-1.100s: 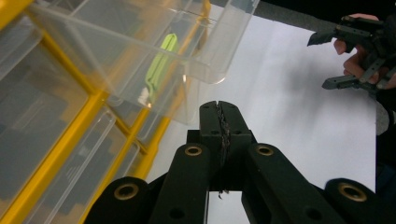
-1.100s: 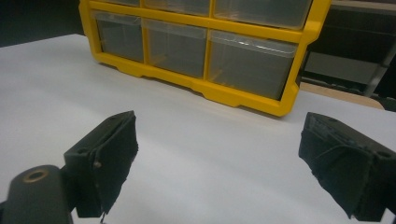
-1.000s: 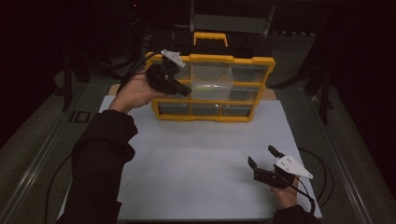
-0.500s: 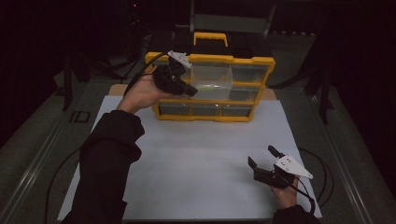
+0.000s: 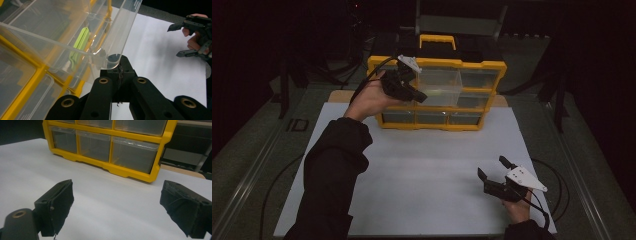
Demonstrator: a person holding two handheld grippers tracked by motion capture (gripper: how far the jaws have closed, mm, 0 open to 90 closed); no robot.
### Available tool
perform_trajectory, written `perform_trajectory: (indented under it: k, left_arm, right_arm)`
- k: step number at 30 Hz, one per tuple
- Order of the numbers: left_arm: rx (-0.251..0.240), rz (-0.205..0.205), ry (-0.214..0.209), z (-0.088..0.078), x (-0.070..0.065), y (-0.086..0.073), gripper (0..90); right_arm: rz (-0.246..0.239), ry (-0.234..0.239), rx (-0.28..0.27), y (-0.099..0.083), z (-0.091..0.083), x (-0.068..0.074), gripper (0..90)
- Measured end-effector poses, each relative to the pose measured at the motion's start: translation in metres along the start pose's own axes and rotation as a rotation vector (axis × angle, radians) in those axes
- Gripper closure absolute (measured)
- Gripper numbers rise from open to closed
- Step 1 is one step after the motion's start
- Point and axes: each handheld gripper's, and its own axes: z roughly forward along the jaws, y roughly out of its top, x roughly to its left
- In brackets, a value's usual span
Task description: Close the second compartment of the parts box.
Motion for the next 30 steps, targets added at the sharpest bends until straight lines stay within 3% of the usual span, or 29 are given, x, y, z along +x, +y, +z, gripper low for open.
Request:
perform_trajectory:
  k: [30]
  left_arm:
    - [-0.029, -0.057, 0.046, 0.014, 0.010, 0.003, 90.0]
  right_arm:
    - [-0.003, 0.001, 0.000, 0.000, -0.001, -0.001, 11.4]
